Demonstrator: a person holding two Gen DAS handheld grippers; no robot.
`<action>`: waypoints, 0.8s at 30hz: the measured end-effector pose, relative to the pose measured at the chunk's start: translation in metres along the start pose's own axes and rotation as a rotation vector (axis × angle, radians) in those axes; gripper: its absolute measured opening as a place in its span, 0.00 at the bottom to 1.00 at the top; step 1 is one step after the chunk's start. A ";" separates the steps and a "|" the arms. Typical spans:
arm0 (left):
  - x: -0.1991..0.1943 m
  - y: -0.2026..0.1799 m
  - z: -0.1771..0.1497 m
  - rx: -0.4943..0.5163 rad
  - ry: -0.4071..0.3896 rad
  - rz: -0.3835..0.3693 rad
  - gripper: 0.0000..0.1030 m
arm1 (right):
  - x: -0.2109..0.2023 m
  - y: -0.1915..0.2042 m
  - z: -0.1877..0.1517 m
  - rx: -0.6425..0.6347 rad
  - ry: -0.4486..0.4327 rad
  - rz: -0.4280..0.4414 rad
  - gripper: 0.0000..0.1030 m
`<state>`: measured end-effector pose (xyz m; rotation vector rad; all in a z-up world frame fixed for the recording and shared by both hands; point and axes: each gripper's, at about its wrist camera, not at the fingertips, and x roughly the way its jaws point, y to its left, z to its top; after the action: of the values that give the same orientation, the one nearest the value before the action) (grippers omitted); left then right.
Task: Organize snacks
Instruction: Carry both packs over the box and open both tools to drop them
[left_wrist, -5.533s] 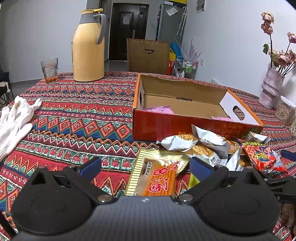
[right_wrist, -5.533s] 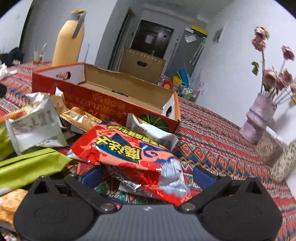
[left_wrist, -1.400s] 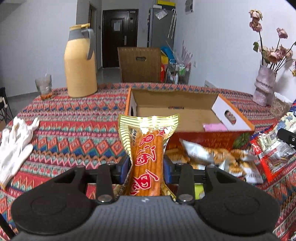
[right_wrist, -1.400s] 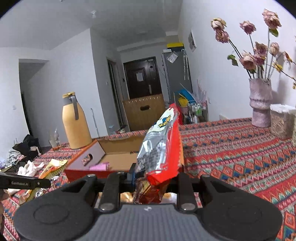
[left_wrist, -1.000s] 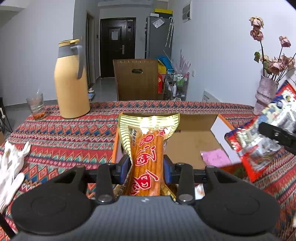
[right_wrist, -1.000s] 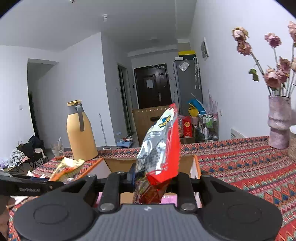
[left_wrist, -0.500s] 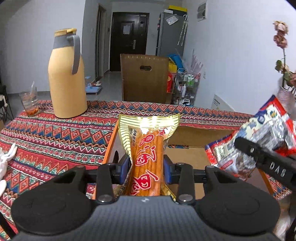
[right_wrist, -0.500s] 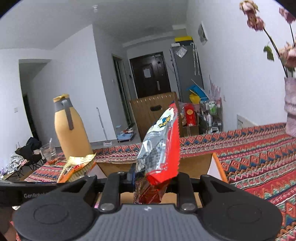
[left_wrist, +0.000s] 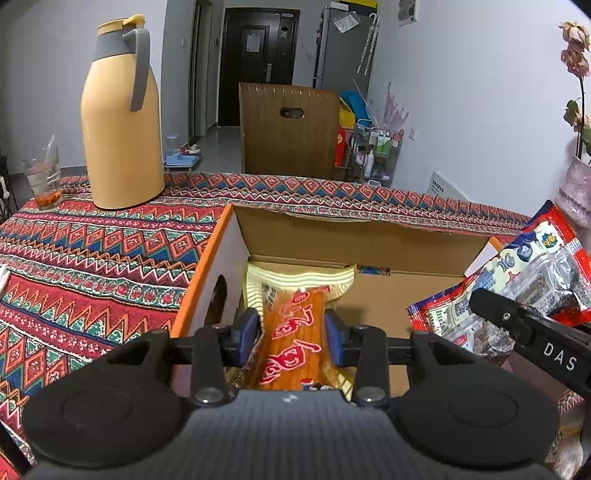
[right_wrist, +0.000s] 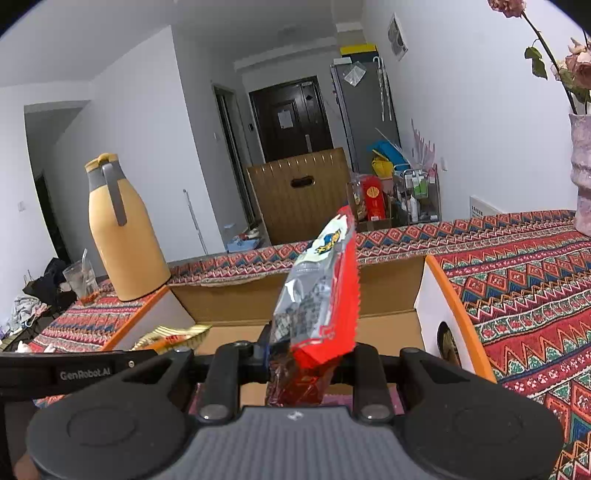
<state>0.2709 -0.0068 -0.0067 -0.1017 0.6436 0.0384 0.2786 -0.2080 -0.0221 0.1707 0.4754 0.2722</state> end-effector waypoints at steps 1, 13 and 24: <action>-0.001 0.000 -0.001 -0.001 0.000 -0.002 0.45 | 0.000 0.000 -0.001 0.000 0.005 -0.003 0.23; -0.032 0.011 0.000 -0.048 -0.102 0.006 1.00 | -0.019 -0.008 0.001 0.025 -0.017 -0.087 0.97; -0.041 0.011 0.001 -0.060 -0.103 0.022 1.00 | -0.039 -0.004 0.008 -0.003 -0.069 -0.113 1.00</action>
<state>0.2383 0.0039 0.0175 -0.1494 0.5407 0.0833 0.2501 -0.2246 0.0010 0.1490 0.4149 0.1560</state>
